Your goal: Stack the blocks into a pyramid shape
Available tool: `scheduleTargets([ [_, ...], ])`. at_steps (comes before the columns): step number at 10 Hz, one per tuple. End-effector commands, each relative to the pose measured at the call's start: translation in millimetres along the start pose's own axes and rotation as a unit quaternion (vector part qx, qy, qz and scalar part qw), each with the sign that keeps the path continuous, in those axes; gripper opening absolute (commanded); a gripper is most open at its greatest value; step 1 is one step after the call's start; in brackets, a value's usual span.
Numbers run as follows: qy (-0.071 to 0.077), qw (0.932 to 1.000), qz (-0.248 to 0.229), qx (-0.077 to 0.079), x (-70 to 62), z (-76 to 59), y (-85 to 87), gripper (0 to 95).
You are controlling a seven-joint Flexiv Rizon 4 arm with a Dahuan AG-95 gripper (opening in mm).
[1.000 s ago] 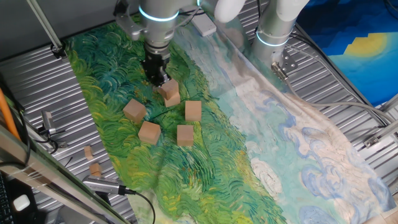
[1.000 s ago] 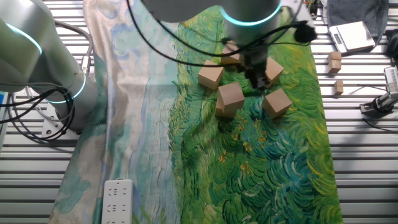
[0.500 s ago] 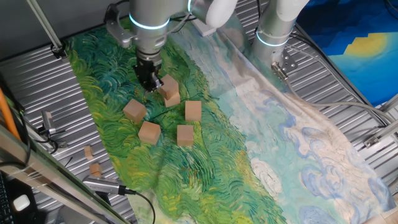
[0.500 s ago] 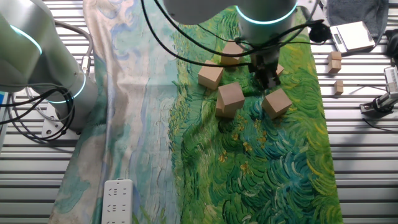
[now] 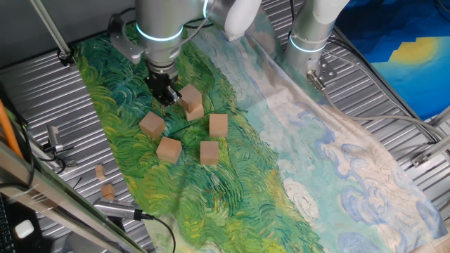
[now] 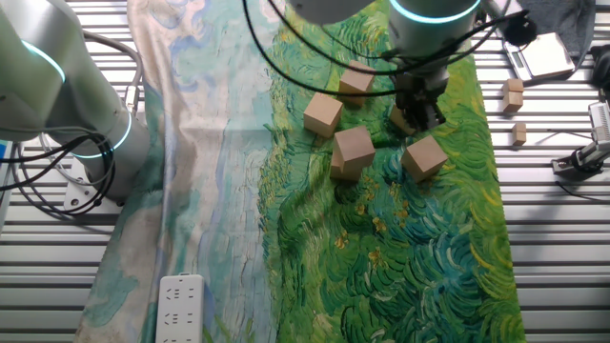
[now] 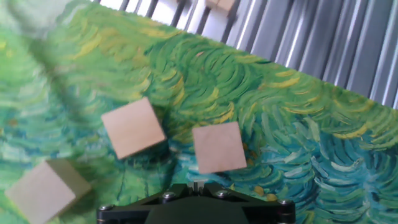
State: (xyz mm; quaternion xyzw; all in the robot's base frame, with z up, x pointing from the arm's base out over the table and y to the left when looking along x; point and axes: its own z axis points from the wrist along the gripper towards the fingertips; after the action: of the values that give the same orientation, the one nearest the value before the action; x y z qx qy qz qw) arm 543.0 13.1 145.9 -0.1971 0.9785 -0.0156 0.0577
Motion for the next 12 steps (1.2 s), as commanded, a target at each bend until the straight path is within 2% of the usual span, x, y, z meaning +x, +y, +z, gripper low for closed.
scheduleTargets([
  [1, 0.01, 0.9996, -0.025, 0.003, -0.2, 1.8, -0.6, 0.0],
  [3, 0.01, 0.9999, -0.011, 0.002, -0.2, 3.3, -0.9, 0.0],
  [6, 0.02, 0.9998, 0.006, -0.003, -0.2, 7.8, -1.7, 0.0],
  [7, 0.017, 0.9998, 0.012, -0.008, -0.2, 7.8, -1.7, 0.0],
  [9, 0.017, 0.9997, 0.009, -0.012, -0.2, 7.8, -1.7, 0.0],
  [10, 0.026, 0.9996, 0.002, -0.014, -0.2, 7.8, -1.7, 0.0],
  [12, 0.027, 0.9995, -0.006, -0.014, -0.2, 7.8, -1.7, 0.0],
])
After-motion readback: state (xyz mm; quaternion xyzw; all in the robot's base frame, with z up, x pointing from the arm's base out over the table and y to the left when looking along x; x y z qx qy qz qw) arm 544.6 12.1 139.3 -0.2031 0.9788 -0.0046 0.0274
